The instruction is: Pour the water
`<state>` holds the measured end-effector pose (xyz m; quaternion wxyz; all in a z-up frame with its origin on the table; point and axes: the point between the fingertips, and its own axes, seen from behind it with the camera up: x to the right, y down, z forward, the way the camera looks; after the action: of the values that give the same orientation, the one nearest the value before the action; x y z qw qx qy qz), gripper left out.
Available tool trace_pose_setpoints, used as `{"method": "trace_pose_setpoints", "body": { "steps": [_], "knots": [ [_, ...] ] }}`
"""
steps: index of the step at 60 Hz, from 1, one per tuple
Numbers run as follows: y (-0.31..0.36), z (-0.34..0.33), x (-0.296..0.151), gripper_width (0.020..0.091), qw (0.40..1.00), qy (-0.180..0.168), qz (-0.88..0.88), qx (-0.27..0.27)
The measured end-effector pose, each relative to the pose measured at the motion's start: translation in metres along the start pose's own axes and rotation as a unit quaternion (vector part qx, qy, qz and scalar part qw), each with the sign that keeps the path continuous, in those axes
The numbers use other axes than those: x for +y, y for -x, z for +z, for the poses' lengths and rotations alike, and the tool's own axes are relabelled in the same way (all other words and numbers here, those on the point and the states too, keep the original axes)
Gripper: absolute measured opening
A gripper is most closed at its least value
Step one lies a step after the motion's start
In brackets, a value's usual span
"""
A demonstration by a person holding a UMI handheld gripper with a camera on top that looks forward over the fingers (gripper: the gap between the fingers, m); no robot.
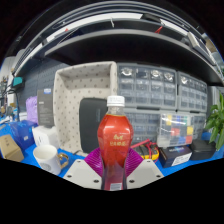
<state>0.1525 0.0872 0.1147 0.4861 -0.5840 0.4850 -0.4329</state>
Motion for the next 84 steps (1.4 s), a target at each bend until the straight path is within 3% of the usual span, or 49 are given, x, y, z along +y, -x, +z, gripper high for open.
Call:
{"method": "trace_pose_setpoints", "body": {
  "steps": [1, 2, 7, 13, 17, 28, 33, 64, 84],
  "knots": [
    [-0.001, 0.001, 0.006, 0.0244, 1.0, 0.003, -0.003, 0.0],
    [-0.001, 0.002, 0.012, 0.0301, 1.0, 0.006, -0.005, 0.0],
    [0.002, -0.002, 0.009, 0.0268, 0.999, -0.028, -0.023, 0.002],
    [0.0, -0.003, 0.009, 0.0266, 0.999, -0.033, -0.019, 0.01],
    [-0.001, -0.003, 0.008, 0.0314, 0.999, -0.035, -0.012, 0.014],
    [-0.006, -0.008, 0.014, 0.0538, 1.0, -0.017, 0.002, 0.022],
    [-0.009, -0.019, 0.017, 0.0806, 0.999, -0.002, 0.013, 0.031],
    [-0.036, -0.181, 0.015, 0.0817, 0.992, -0.002, 0.054, 0.111],
    [-0.03, -0.23, 0.024, 0.0816, 0.994, 0.007, 0.04, 0.106]
  ]
}}
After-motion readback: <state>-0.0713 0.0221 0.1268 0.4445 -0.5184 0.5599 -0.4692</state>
